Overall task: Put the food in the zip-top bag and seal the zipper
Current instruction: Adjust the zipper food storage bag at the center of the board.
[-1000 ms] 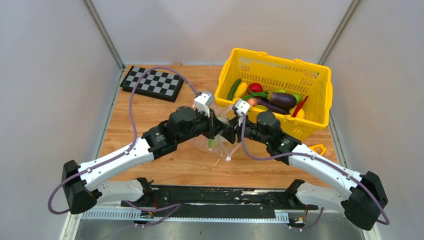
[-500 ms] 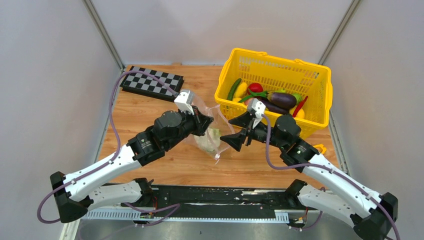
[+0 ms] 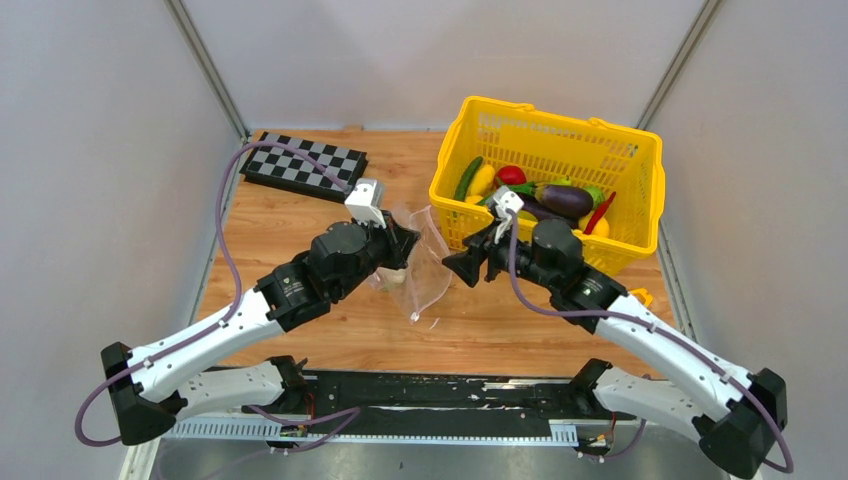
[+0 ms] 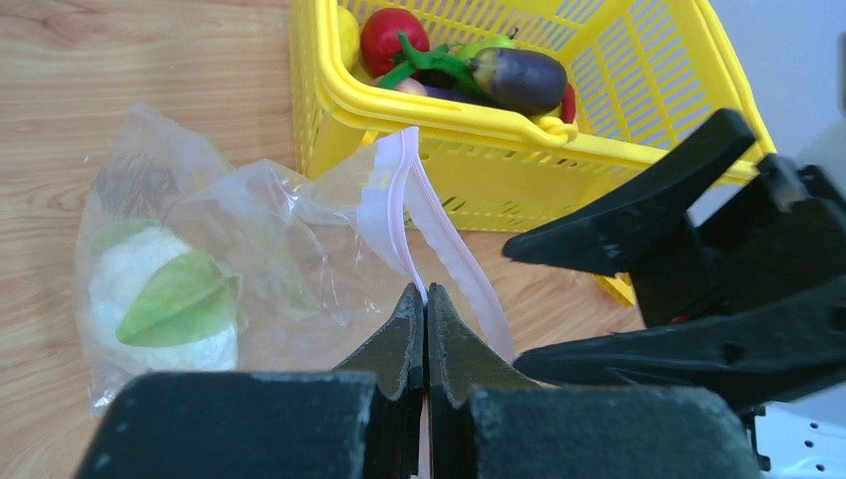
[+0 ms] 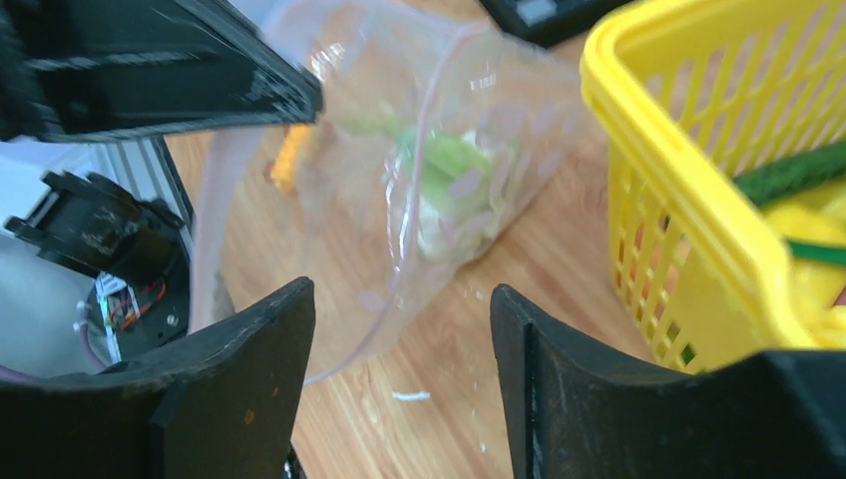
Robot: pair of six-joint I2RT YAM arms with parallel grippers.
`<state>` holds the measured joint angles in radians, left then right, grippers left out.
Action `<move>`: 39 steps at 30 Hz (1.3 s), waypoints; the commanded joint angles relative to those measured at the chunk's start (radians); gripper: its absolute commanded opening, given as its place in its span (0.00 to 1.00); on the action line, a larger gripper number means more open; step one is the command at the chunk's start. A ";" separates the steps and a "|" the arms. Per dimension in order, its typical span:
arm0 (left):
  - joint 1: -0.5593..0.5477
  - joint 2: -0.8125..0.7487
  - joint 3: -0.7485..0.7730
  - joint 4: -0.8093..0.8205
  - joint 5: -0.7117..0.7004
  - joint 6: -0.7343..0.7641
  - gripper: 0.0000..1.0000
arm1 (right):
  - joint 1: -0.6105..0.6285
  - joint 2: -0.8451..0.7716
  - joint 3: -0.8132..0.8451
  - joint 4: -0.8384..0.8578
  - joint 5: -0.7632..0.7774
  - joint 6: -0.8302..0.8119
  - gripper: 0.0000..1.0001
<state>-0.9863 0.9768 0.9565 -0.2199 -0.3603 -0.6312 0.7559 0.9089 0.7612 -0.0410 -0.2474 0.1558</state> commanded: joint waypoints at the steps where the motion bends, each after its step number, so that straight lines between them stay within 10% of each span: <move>1: -0.002 -0.008 0.045 0.022 -0.040 -0.008 0.00 | 0.000 0.082 0.090 -0.115 0.002 0.025 0.62; 6: -0.001 -0.021 0.043 0.001 -0.058 0.006 0.00 | 0.001 0.124 0.091 -0.079 -0.038 0.024 0.37; 11: -0.001 -0.028 0.044 -0.014 -0.039 0.030 0.00 | 0.003 0.141 0.072 -0.016 -0.062 0.022 0.38; 16: -0.002 -0.044 0.077 -0.086 -0.046 0.065 0.00 | 0.010 0.157 0.097 0.033 -0.048 0.050 0.00; 23: -0.002 -0.128 0.364 -0.430 -0.167 0.163 0.00 | 0.027 0.276 0.352 0.090 -0.374 0.243 0.00; 30: -0.001 -0.020 0.662 -0.737 -0.143 0.114 0.00 | 0.062 0.415 0.505 0.159 -0.372 0.430 0.00; 39: 0.012 0.254 0.564 -0.700 -0.041 0.205 0.00 | 0.060 0.274 0.216 -0.082 0.167 0.286 0.00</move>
<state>-0.9859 1.1194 1.6604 -0.9474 -0.4568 -0.4690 0.8211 1.2713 1.1133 -0.0418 -0.3153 0.5079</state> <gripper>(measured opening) 0.007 0.014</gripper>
